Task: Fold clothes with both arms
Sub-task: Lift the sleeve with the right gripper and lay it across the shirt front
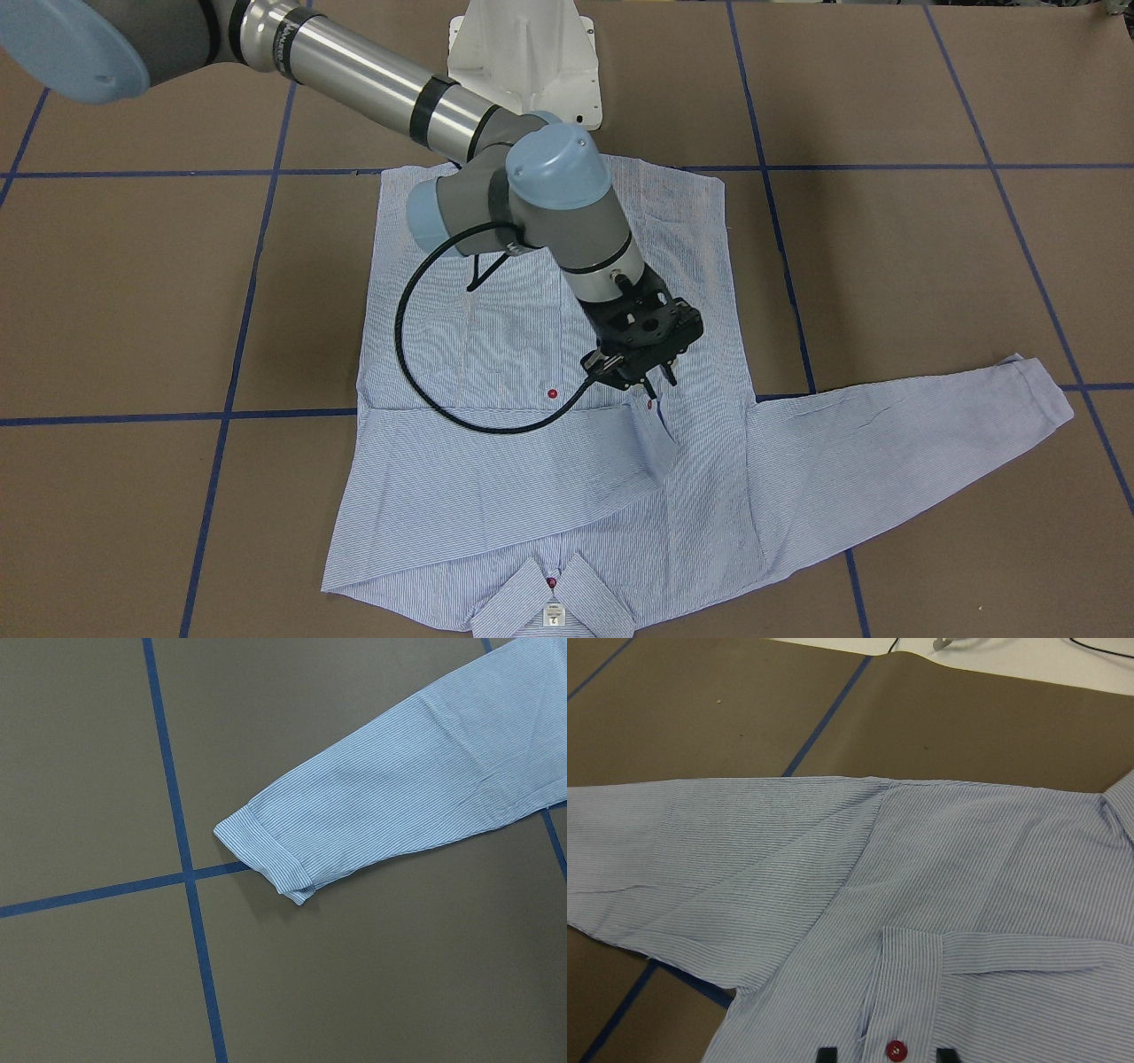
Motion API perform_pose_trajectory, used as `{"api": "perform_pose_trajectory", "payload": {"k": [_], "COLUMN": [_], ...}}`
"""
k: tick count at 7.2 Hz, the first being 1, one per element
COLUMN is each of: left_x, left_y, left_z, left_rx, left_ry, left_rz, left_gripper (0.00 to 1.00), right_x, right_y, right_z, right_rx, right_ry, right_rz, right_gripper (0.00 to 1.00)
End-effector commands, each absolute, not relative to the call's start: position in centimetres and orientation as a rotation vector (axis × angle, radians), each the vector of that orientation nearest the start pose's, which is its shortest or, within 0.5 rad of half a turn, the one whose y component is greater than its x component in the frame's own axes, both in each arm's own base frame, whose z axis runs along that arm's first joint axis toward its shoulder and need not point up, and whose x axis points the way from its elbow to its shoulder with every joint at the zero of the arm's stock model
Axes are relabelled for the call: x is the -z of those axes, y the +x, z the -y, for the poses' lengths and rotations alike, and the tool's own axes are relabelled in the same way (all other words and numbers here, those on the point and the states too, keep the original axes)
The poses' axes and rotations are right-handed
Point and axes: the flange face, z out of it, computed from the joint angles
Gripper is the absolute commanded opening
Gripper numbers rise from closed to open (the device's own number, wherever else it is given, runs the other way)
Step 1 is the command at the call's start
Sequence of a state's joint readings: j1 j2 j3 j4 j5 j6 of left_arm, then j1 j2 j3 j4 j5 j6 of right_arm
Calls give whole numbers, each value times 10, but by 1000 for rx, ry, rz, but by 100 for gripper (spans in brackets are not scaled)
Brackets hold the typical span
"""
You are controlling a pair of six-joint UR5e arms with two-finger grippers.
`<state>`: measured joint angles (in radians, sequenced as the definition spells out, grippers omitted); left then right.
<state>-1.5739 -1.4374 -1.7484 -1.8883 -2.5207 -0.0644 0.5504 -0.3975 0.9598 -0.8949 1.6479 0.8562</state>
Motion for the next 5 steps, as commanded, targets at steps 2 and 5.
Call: {"api": "perform_pose_trajectory", "payload": {"k": [2, 5], "left_x": [-587, -582], "left_y": [-53, -23], "left_z": [451, 481], "left_rx": [-110, -35], "left_ry": [304, 255], "left_rz": [-940, -897], "left_gripper": [99, 99], "right_x": [-56, -19], "right_y": [-666, -575], "right_z": [542, 541], "right_rx": [125, 131], "right_ry": [682, 337], "right_rz": [1036, 919], "right_gripper": [100, 100]}}
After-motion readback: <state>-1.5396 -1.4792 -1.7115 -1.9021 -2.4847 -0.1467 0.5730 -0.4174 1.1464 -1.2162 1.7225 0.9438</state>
